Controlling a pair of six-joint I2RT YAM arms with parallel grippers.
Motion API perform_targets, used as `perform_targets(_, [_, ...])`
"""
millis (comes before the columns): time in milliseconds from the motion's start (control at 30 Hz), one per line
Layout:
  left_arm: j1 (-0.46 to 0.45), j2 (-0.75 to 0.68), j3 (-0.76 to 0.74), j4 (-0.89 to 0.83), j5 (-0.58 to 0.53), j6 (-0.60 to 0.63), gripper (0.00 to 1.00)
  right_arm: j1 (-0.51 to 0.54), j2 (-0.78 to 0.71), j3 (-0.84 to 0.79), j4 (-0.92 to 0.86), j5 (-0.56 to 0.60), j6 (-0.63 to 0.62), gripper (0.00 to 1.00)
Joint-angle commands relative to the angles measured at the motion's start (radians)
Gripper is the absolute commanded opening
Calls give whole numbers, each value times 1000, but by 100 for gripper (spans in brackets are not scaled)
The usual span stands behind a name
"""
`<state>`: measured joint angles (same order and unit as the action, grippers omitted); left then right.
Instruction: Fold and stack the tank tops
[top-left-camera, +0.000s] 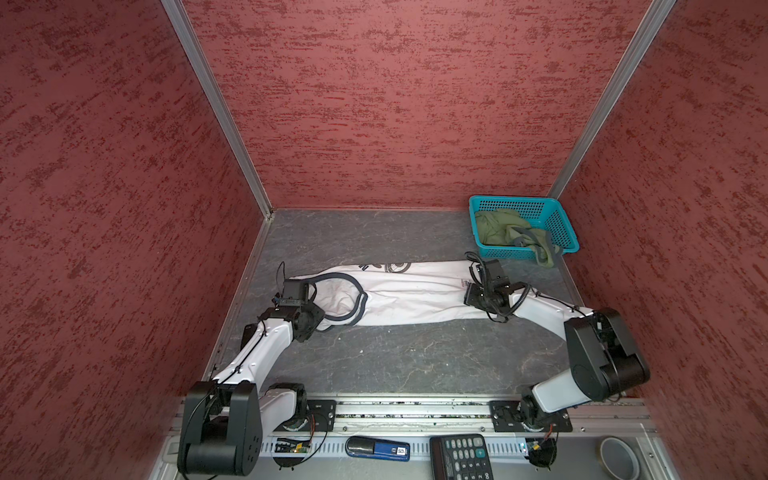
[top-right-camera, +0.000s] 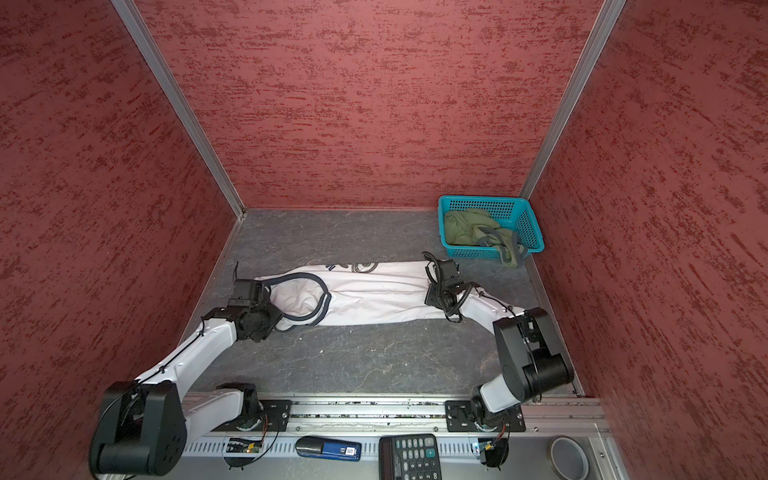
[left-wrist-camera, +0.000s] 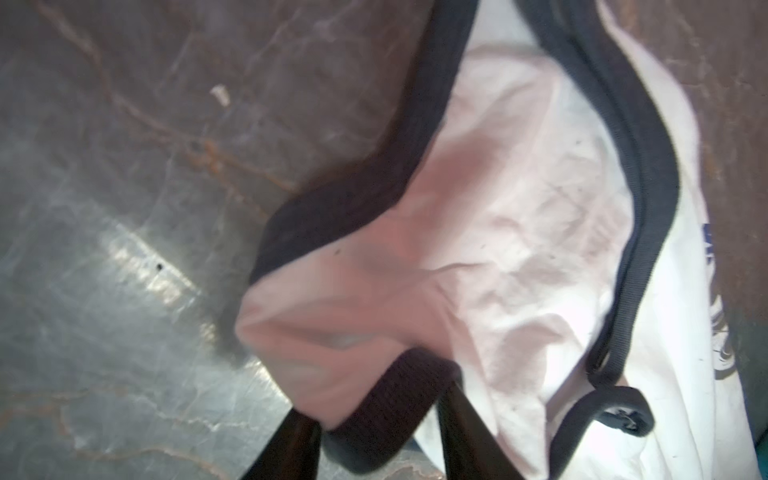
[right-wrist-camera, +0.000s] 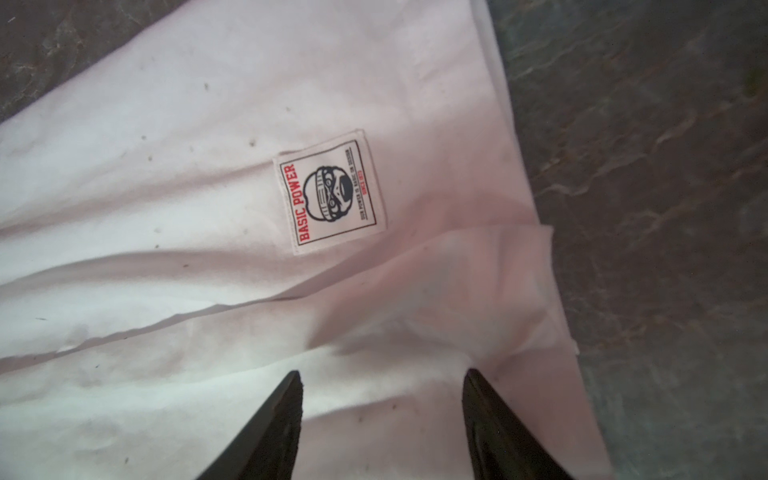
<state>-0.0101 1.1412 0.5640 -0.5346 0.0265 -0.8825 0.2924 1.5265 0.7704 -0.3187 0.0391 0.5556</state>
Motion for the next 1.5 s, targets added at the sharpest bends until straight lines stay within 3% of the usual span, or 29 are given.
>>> perform_targets(0, [27,38,27,46,25,33,40,-3,19,5,5,44,-6,63])
perform_targets(200, [51,139,42,72,48,52,29,-5,37,20,1,50,-13,63])
perform_targets(433, [123,152,42,62,37,73,18,-6,60,25,-1,66,-14,63])
perform_targets(900, [254,194,125,43,73,154,18,-20,152,53,-27,155,-29,63])
perform_targets(1000, [256,231,155,36,74,175,25,-20,140,56,-18,156,-38,63])
perform_targets(1200, [248,208,181,-10,55,198,54,-20,120,70,-5,115,-48,63])
perform_targets(1467, [133,-41,123,-183,-89,130,72,-19,131,74,2,93,-51,63])
